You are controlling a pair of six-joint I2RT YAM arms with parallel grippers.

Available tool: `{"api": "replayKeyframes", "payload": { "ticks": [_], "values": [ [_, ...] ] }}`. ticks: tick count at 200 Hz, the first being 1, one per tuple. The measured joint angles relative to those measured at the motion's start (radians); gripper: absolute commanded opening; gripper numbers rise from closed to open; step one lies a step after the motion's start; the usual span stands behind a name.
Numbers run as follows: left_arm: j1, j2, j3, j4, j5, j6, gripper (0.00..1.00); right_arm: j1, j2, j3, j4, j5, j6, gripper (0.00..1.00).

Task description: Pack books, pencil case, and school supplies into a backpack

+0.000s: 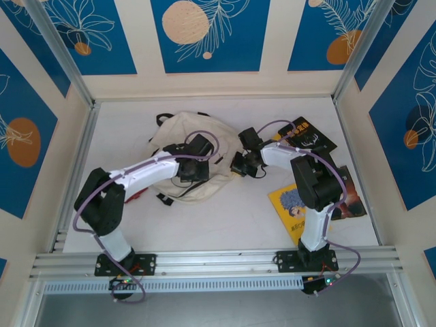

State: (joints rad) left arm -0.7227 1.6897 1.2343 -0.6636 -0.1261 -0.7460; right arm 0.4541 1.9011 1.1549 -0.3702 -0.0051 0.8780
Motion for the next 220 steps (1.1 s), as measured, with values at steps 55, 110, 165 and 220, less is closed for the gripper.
{"api": "replayKeyframes", "payload": {
  "ticks": [55,110,165,220],
  "values": [
    [0.000,-0.094,-0.039,-0.086,-0.069,0.023,0.00,0.000,0.005,0.021,-0.011,0.056,0.014,0.00],
    [0.005,-0.131,-0.101,-0.112,-0.138,0.039,0.00,-0.010,0.014,0.039,-0.020,0.073,0.012,0.00],
    [0.058,-0.149,-0.153,-0.058,-0.152,0.081,0.00,-0.051,0.039,0.082,-0.037,0.064,-0.053,0.00],
    [0.089,-0.204,-0.188,0.015,-0.112,0.135,0.00,-0.084,0.047,0.109,-0.047,0.012,-0.110,0.10]
  ]
}}
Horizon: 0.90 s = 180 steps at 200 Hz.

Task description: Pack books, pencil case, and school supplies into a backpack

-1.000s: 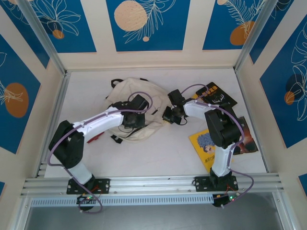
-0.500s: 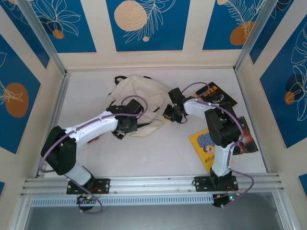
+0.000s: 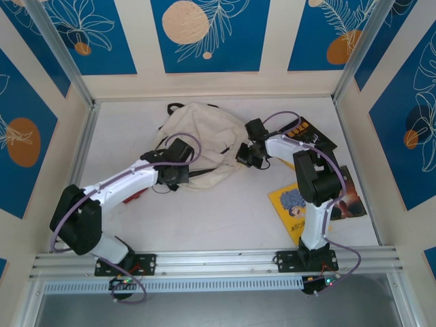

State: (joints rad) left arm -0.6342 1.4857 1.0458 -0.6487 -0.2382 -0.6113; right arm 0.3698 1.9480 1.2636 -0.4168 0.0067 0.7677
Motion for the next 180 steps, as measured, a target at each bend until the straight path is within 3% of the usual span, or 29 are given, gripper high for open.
{"api": "replayKeyframes", "payload": {
  "ticks": [30,47,103,134,180],
  "values": [
    [0.003,-0.006,-0.019,0.059,0.105,0.054,0.00,-0.032,-0.020,0.003,-0.011,-0.032,-0.009,0.44],
    [-0.007,-0.006,-0.019,0.106,0.171,0.079,0.00,-0.059,-0.084,-0.019,-0.016,-0.053,0.003,0.52],
    [-0.114,0.053,0.054,0.210,0.295,0.122,0.00,-0.080,-0.360,-0.188,0.024,-0.207,0.142,0.54],
    [-0.158,0.100,0.086,0.237,0.306,0.122,0.00,-0.046,-0.394,-0.314,0.068,-0.282,0.268,0.53],
    [-0.169,0.122,0.092,0.237,0.305,0.121,0.00,0.004,-0.404,-0.378,0.122,-0.303,0.399,0.43]
  ]
}}
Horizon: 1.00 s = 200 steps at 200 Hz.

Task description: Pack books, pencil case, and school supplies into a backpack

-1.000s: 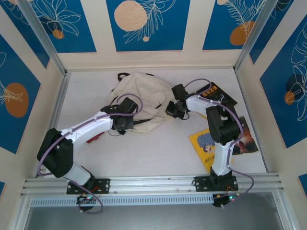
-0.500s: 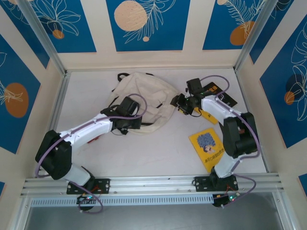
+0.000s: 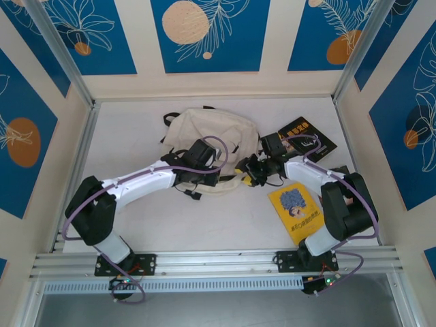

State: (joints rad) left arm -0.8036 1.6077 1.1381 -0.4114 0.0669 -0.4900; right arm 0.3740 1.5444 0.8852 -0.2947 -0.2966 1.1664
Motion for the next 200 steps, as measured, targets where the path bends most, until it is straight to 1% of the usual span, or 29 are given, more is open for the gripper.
{"api": "replayKeyframes", "payload": {
  "ticks": [37,83,103,137,163,169,200],
  "values": [
    [-0.001,0.000,0.000,0.000,-0.008,0.000,0.00,0.027,0.005,0.000,0.035,0.000,0.040,0.38],
    [-0.002,0.000,0.000,-0.011,-0.026,0.000,0.00,0.038,0.024,0.000,0.040,0.000,0.050,0.36],
    [-0.002,0.000,0.000,-0.018,-0.034,0.000,0.00,0.038,0.037,0.000,0.039,0.000,0.050,0.33],
    [-0.003,0.000,0.000,-0.021,-0.046,0.000,0.00,0.039,0.048,0.000,0.026,0.001,0.048,0.21],
    [-0.003,0.000,0.000,-0.023,-0.051,0.000,0.00,0.039,0.050,0.000,0.011,0.010,0.046,0.03],
    [-0.003,0.000,0.000,-0.023,-0.053,0.000,0.00,0.039,0.050,0.000,0.009,0.013,0.049,0.00],
    [-0.004,-0.001,0.000,-0.039,-0.088,0.000,0.00,0.042,0.050,0.001,-0.020,0.057,0.033,0.00]
  ]
}}
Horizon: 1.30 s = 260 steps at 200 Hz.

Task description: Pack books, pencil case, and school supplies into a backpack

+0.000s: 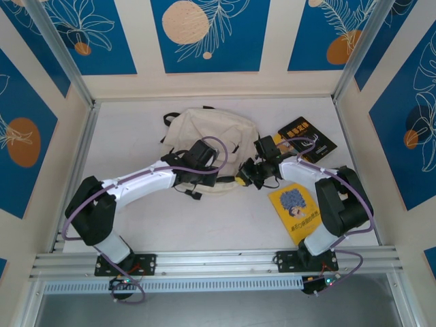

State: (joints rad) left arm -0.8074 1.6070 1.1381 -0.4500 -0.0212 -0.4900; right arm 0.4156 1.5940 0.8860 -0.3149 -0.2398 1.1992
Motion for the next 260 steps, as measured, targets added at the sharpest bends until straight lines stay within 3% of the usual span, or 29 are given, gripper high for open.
{"api": "replayKeyframes", "payload": {
  "ticks": [109,182,260],
  "values": [
    [0.005,-0.080,-0.045,-0.148,-0.295,0.071,0.00,-0.003,0.000,0.067,-0.146,0.262,-0.087,0.00],
    [0.027,-0.079,-0.049,-0.146,-0.329,0.109,0.00,-0.082,-0.050,0.069,-0.139,0.366,-0.177,0.00],
    [0.089,-0.078,-0.049,-0.134,-0.348,0.136,0.00,-0.138,-0.051,0.069,-0.123,0.371,-0.241,0.00]
  ]
}}
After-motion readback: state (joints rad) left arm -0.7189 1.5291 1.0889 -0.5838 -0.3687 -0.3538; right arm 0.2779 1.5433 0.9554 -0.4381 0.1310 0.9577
